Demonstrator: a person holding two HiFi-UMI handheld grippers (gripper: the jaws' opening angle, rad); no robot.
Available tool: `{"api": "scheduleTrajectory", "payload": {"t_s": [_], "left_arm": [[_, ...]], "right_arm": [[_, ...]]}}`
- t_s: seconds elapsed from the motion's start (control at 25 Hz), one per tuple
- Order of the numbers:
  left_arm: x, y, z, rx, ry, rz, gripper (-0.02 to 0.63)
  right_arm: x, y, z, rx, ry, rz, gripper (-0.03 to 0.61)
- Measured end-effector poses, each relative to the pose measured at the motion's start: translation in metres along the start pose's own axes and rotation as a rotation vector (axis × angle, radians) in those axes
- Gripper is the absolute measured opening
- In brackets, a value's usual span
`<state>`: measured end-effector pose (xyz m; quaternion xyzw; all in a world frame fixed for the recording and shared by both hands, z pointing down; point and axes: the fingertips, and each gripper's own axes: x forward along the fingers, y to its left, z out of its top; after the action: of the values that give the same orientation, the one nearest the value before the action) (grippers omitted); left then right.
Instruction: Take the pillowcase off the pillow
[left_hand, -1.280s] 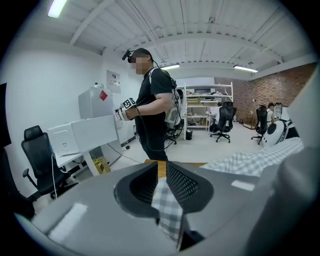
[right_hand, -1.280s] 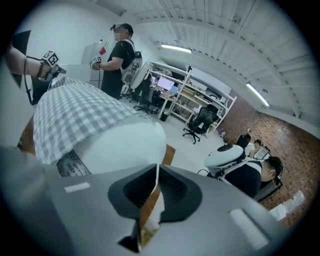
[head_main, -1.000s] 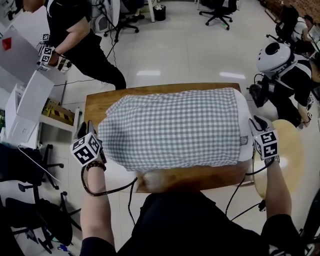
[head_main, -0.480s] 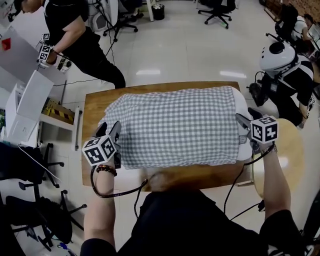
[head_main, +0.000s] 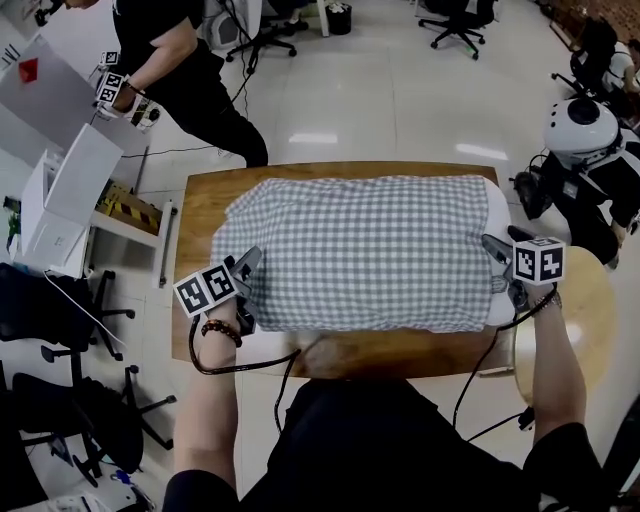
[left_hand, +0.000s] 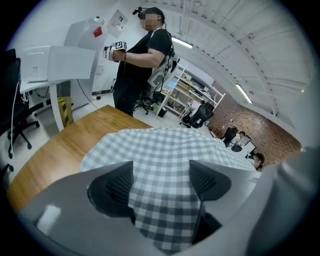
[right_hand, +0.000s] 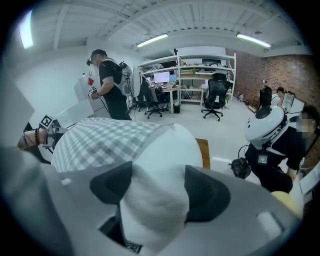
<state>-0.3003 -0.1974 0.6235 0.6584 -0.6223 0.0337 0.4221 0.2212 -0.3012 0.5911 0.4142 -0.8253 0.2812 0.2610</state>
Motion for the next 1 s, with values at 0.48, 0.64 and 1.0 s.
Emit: {"api": "scheduleTrajectory", "payload": {"t_s": [0.48, 0.64, 1.0], "left_arm": [[0.015, -0.012, 0.026, 0.136, 0.022, -0.028, 0.362], [0.023, -0.029, 0.053, 0.271, 0.029, -0.025, 0.362], [0.014, -0.021, 0.051, 0.135, -0.012, -0.051, 0.362]], "right_arm": [[0.010, -0.003, -0.003, -0.011, 0.009, 0.005, 0.330], [0.013, -0.005, -0.003, -0.026, 0.021, 0.009, 0.330], [0.019, -0.005, 0.005, -0.041, 0.021, 0.003, 0.330]]}}
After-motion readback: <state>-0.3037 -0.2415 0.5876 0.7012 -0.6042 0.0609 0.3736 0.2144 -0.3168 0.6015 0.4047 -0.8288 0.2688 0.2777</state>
